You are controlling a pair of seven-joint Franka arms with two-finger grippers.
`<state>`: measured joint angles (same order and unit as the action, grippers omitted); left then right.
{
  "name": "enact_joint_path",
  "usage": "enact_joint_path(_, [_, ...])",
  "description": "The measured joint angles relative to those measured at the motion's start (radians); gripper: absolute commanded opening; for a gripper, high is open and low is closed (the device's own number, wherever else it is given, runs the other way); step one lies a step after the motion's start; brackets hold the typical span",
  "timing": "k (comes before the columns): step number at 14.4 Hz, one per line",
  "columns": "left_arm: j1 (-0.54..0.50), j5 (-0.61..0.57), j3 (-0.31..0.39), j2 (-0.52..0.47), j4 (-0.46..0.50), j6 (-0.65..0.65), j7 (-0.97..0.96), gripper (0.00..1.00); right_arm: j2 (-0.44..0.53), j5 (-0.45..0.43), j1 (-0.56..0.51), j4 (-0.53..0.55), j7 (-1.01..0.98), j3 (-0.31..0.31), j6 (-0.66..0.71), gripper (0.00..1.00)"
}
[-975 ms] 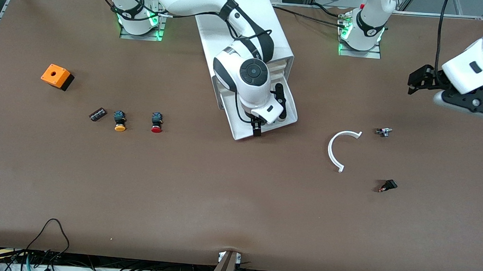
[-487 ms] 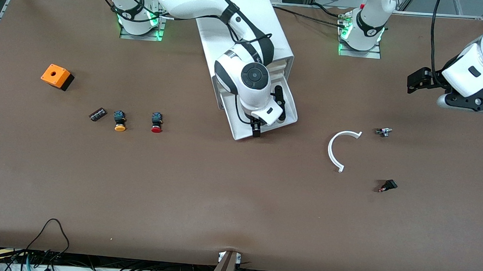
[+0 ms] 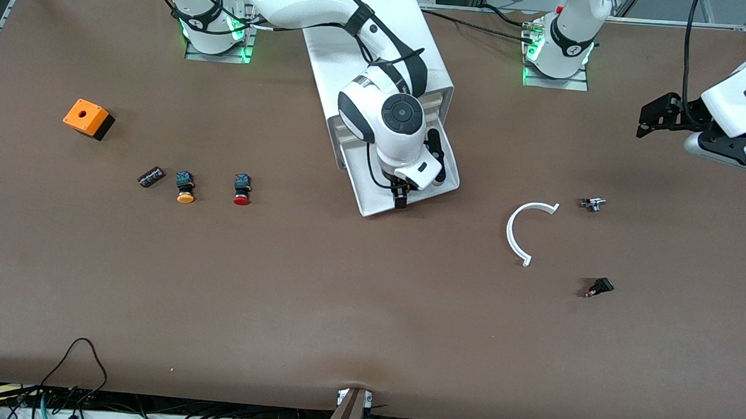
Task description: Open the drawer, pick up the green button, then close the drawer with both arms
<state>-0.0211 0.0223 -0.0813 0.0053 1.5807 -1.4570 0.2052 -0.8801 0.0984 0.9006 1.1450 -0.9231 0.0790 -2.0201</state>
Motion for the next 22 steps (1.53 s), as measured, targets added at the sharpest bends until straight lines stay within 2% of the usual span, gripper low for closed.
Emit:
enact_joint_path(6, [0.004, 0.000, -0.023, 0.009, 0.073, -0.047, 0.023, 1.00, -0.004, 0.000, 0.000, 0.000, 0.000, 0.000, -0.014, 1.00])
enact_joint_path(10, [0.005, -0.002, -0.038, 0.009, 0.074, -0.039, 0.041, 1.00, -0.004, 0.000, 0.001, 0.000, 0.000, 0.000, -0.028, 1.00])
enact_joint_path(14, [0.005, -0.048, -0.078, 0.051, 0.074, -0.136, 0.035, 1.00, -0.006, 0.000, 0.005, 0.000, 0.000, 0.001, -0.034, 0.99])
enact_joint_path(16, [0.005, -0.091, -0.086, 0.067, 0.060, -0.162, -0.029, 1.00, -0.013, 0.000, 0.017, 0.000, 0.007, 0.001, -0.045, 0.99])
enact_joint_path(19, [-0.002, -0.091, -0.086, 0.068, 0.048, -0.195, -0.143, 1.00, -0.024, 0.000, 0.028, 0.000, 0.018, 0.003, -0.057, 0.96])
enact_joint_path(22, [-0.004, -0.078, -0.085, 0.068, 0.044, -0.209, -0.168, 1.00, -0.024, 0.000, 0.028, -0.001, 0.018, 0.009, -0.057, 0.84])
